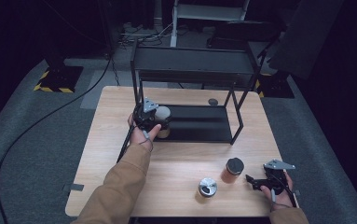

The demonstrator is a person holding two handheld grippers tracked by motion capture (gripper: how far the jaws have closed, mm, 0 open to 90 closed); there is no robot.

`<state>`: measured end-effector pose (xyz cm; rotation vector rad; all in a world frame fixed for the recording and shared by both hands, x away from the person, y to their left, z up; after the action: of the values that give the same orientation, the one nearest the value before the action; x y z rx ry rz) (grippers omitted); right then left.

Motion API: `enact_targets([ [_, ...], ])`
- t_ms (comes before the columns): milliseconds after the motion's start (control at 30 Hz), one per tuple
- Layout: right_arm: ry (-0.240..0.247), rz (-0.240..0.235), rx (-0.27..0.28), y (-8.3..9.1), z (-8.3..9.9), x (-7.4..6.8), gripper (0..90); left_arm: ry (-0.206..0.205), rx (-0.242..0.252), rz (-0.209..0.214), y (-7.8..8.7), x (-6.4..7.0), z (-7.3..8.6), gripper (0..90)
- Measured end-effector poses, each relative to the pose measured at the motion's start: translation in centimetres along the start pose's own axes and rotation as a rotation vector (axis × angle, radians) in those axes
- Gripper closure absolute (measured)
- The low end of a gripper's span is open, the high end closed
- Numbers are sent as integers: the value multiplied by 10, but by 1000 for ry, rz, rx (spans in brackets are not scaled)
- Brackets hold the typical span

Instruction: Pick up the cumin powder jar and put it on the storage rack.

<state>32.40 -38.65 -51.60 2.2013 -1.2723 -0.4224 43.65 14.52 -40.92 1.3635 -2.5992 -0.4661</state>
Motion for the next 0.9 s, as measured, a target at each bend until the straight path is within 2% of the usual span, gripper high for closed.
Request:
enact_targets([
  [233, 17, -19, -2, -2, -2, 3, 15, -9, 46, -28, 45, 6, 3, 84],
  [433, 22, -30, -1, -4, -4, 4, 18, -15, 59, -49, 77, 9, 7, 75],
  [667, 24, -32, -1, -7, -5, 4, 17, -24, 56, -53, 102, 12, 12, 71],
  [900, 24, -32, -1, -7, -6, 4, 15, -17, 55, -42, 116, 13, 19, 70],
])
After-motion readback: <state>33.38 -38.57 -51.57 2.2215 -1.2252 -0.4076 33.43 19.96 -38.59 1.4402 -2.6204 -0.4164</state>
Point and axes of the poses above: each handheld gripper's, and its own axes: y roughly backward along the jaws, z roughly out of its underside, x roughly to its right, the point moved 9 cm from there along -y, roughly forward along the jaws, and after that the axes turned 6 degrees about x, right-handed, at the moved point
